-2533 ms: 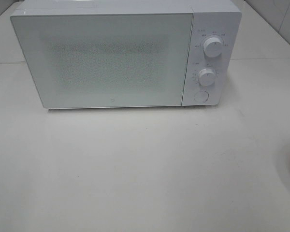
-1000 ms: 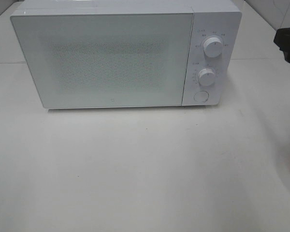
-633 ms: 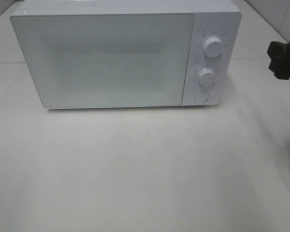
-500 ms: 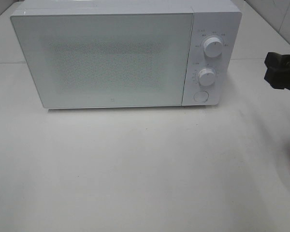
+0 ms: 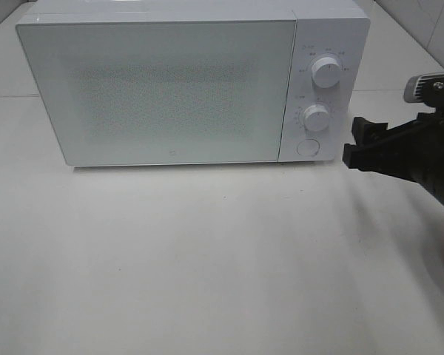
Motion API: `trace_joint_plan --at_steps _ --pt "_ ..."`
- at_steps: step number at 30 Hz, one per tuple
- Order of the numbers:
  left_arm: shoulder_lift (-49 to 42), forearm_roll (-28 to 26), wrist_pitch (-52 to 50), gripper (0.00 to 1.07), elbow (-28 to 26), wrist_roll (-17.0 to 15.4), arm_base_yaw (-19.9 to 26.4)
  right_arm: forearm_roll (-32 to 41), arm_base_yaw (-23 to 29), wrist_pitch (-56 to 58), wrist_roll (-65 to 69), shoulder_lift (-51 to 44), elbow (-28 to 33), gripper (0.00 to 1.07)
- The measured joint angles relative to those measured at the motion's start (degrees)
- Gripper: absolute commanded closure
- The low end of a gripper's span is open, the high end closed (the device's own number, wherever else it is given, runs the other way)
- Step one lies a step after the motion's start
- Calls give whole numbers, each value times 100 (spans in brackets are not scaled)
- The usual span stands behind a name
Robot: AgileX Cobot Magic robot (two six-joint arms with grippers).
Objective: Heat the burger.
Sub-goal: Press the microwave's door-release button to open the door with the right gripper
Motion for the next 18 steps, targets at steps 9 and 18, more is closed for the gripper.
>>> trace_joint_plan --at_steps 9,18 --pt "0 0 0 8 0 0 0 527 796 -195 6 269 -6 32" --pt "0 0 0 8 0 0 0 739 900 -275 596 401 -6 33"
